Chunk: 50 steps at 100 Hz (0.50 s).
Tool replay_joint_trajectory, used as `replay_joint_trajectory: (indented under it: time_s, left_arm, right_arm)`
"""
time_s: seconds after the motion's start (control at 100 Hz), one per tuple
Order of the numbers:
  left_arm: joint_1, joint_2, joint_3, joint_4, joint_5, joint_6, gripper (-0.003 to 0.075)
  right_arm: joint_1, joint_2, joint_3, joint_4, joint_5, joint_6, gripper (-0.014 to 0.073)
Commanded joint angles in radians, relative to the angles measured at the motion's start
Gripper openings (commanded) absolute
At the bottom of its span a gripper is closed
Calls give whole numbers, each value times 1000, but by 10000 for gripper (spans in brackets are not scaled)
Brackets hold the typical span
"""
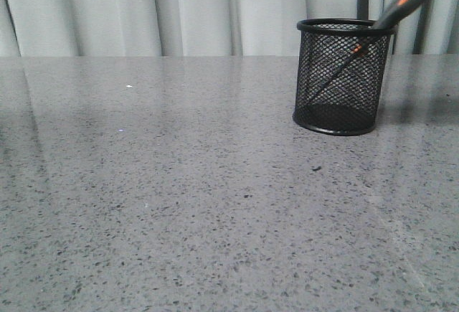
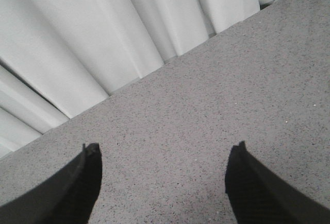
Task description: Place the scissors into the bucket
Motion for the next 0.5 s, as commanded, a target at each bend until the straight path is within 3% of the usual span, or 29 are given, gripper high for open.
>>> replay_joint_trajectory:
  time_s: [0.0, 0.19, 0.28, 0.4, 0.49]
  left_arm:
    - [3, -14, -30, 10, -65, -11, 459]
    - [3, -14, -30, 10, -73, -11, 456]
    - [3, -14, -27, 10, -77, -11, 404]
    - [3, -13, -2, 19, -83, -11, 209]
    - [3, -15, 42, 19, -99, -11, -12]
  right_arm:
    - [-3, -63, -55, 8, -72, -15, 277]
    - [-3, -133, -57, 12, -116, -15, 274]
    - [-3, -155, -55, 33, -123, -15, 258]
    - [-3, -196, -5, 87, -180, -15, 138]
    - [3, -243, 73, 104, -267, -15, -9]
